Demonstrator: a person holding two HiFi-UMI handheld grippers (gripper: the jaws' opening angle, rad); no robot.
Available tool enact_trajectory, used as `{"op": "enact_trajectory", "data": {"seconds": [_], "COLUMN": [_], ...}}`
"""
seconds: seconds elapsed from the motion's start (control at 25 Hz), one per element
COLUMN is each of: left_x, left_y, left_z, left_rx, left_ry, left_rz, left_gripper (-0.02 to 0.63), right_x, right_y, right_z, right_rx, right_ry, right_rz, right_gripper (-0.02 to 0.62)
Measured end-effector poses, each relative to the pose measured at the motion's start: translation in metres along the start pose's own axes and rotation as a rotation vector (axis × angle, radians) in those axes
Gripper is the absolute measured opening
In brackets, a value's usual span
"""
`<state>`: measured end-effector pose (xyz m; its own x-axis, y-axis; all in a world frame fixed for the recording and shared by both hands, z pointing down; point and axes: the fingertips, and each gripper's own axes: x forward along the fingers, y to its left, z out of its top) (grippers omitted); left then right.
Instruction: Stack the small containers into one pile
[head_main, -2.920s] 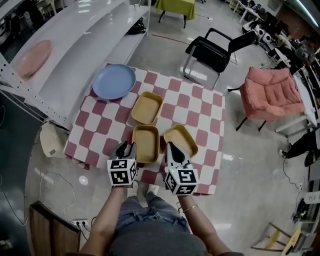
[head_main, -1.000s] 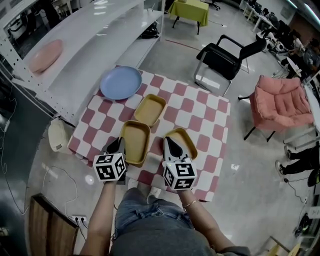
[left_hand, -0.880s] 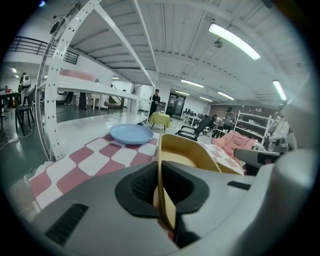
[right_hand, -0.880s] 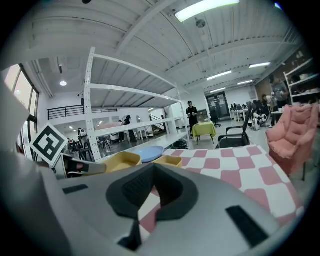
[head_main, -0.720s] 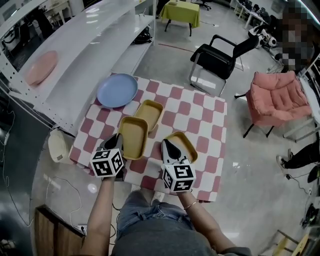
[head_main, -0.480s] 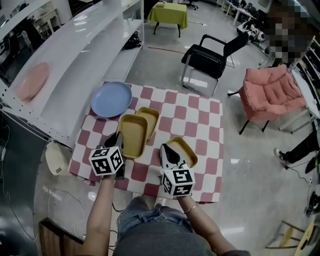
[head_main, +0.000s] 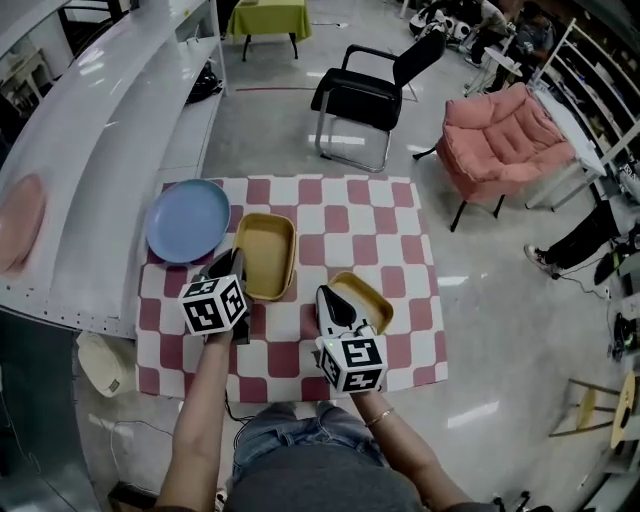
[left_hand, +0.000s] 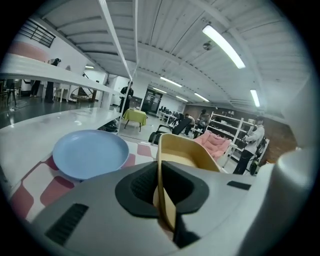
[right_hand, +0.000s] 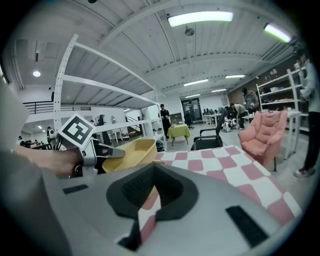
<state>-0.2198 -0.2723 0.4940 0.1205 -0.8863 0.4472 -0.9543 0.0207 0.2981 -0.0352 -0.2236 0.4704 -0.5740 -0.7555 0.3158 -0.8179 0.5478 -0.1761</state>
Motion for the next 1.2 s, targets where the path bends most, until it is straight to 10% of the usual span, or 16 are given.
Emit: {"op": "enact_trajectory", "data": {"seconds": [1.2], "left_x": [0.055], "left_y": [0.014], "left_z": [-0.038], "left_rx": [0.070], "left_ry": [0.134], "left_rz": [-0.052], "left_gripper": [0.075], "right_x": [0.023], "right_y": [0.003], "right_z": [-0.012], "right_rx": [0.027], "right_ry": [0.051], "right_rz": [-0.178], "right_gripper": [0.009]}}
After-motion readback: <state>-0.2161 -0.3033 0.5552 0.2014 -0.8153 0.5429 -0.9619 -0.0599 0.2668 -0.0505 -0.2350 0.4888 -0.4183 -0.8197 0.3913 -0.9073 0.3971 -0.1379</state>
